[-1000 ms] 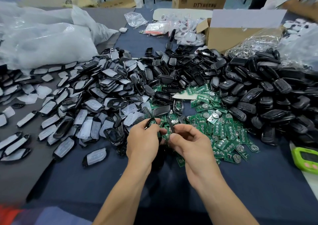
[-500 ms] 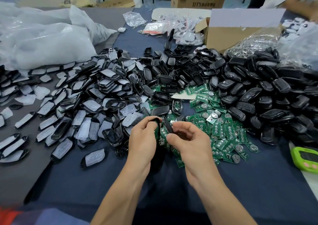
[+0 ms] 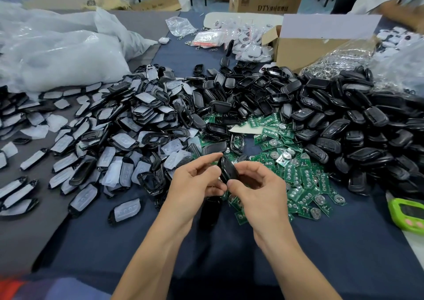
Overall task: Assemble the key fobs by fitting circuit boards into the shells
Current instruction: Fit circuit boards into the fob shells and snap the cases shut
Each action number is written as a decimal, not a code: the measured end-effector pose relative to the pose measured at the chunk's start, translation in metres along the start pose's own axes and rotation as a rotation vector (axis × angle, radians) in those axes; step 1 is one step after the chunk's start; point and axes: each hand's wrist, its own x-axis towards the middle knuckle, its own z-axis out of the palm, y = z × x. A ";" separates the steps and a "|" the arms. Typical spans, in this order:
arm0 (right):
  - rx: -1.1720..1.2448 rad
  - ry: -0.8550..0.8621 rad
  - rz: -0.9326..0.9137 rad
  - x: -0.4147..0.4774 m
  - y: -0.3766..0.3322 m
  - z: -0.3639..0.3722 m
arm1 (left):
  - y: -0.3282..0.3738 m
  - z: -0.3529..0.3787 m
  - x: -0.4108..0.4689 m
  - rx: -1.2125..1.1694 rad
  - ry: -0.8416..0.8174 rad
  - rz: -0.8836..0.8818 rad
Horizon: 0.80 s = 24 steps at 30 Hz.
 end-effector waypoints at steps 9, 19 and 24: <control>-0.053 -0.142 0.019 0.004 -0.008 -0.011 | -0.001 -0.012 0.004 0.064 -0.072 0.041; -0.133 -0.215 0.011 0.008 -0.016 -0.014 | -0.007 -0.002 0.001 -0.026 0.027 0.049; -0.083 -0.166 0.017 0.006 -0.015 -0.014 | -0.004 0.000 0.001 -0.057 0.016 0.037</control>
